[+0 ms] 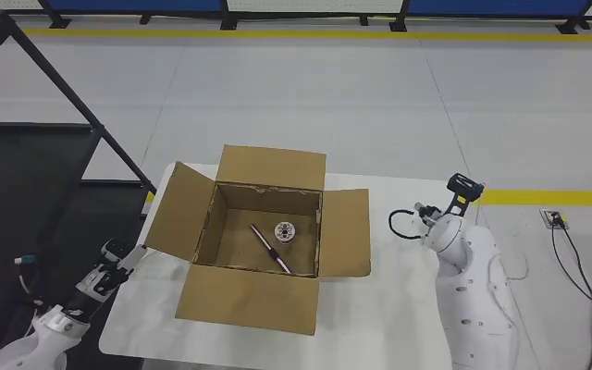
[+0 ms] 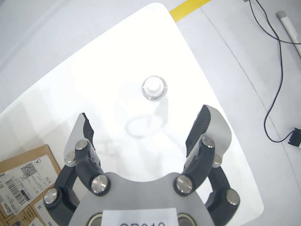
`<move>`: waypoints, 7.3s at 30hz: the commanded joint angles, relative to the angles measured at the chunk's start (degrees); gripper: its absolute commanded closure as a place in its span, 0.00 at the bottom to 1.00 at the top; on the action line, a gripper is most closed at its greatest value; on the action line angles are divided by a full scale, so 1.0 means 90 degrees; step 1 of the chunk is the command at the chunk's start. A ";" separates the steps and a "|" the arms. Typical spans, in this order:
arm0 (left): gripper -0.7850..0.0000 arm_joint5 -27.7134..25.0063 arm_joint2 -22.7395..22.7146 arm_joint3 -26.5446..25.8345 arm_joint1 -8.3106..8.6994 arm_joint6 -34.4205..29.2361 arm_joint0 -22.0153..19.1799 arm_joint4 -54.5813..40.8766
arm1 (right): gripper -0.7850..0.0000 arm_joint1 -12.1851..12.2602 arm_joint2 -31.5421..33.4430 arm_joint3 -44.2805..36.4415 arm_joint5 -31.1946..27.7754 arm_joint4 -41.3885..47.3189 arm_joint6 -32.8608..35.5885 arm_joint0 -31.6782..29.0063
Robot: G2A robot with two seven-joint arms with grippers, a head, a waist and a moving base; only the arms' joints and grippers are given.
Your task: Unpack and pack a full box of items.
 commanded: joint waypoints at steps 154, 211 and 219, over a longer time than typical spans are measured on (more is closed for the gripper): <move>0.00 0.0036 0.1510 -0.0583 -0.0012 -0.0533 -0.0622 0.1222 | 0.00 0.0265 0.0426 -0.2538 -0.5511 0.5579 -0.0327 -0.2465; 0.00 0.0342 0.2935 0.0374 -0.0021 -0.1148 -0.1847 0.1090 | 0.00 0.0344 -0.4317 0.1338 -0.4983 0.5180 -0.1280 0.1317; 0.00 0.0246 0.2732 0.0155 0.0014 -0.1077 -0.1716 0.1025 | 0.00 0.0363 -0.4307 0.1160 -0.4925 0.5118 -0.1336 0.1246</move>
